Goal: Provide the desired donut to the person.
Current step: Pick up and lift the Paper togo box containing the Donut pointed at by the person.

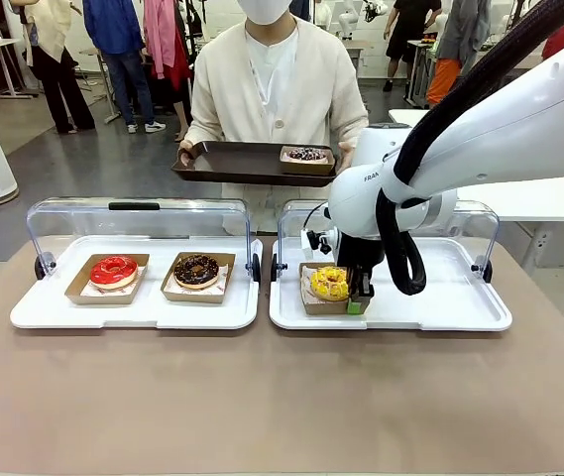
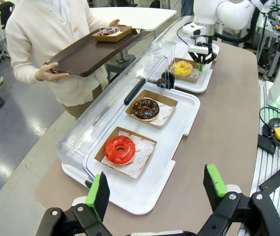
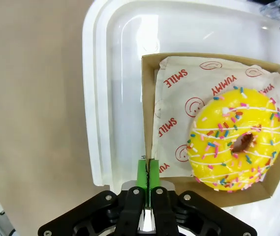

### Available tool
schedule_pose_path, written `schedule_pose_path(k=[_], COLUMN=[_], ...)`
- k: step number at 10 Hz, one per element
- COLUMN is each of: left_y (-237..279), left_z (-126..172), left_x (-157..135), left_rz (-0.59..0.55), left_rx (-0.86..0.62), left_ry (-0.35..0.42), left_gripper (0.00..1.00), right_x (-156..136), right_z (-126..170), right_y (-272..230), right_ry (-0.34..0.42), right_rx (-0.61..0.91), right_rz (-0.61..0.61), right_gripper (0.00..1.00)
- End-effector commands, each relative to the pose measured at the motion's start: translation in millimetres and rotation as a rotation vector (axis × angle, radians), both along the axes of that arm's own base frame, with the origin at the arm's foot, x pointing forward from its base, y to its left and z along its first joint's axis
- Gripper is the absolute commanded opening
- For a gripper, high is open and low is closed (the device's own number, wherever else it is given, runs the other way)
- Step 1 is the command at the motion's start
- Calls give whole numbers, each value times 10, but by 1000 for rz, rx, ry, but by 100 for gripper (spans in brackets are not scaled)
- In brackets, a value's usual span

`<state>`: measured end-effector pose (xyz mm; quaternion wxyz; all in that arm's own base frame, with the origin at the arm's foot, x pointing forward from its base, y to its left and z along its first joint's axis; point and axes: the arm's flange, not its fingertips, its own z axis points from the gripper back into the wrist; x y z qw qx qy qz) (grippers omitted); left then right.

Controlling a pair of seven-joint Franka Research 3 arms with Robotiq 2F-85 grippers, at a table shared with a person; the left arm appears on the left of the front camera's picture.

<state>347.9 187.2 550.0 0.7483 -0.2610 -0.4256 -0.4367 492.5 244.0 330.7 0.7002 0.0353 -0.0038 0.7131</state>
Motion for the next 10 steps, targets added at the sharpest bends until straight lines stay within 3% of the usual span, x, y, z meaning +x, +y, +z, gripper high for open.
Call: schedule_pose_path(k=[1,3,6,10], left_y=[-5,-5,-5,-5], left_z=[10,10,10,10], left_x=[10,10,10,10], left_rz=[2,2,2,2], left_rx=[-3,-3,-3,-3], left_ry=[-5,-5,-5,-5], left_gripper=[100,100,100,100], right_x=[-109,-316,-678,-1094], right_z=[269,624,1226,2226], right_y=[116,203,336,627], right_ry=[-9,-14,61,-57], right_rx=[-32,-71,-115,-178], right_rz=[-22,-55,-102,-28], right_gripper=[0,0,0,0])
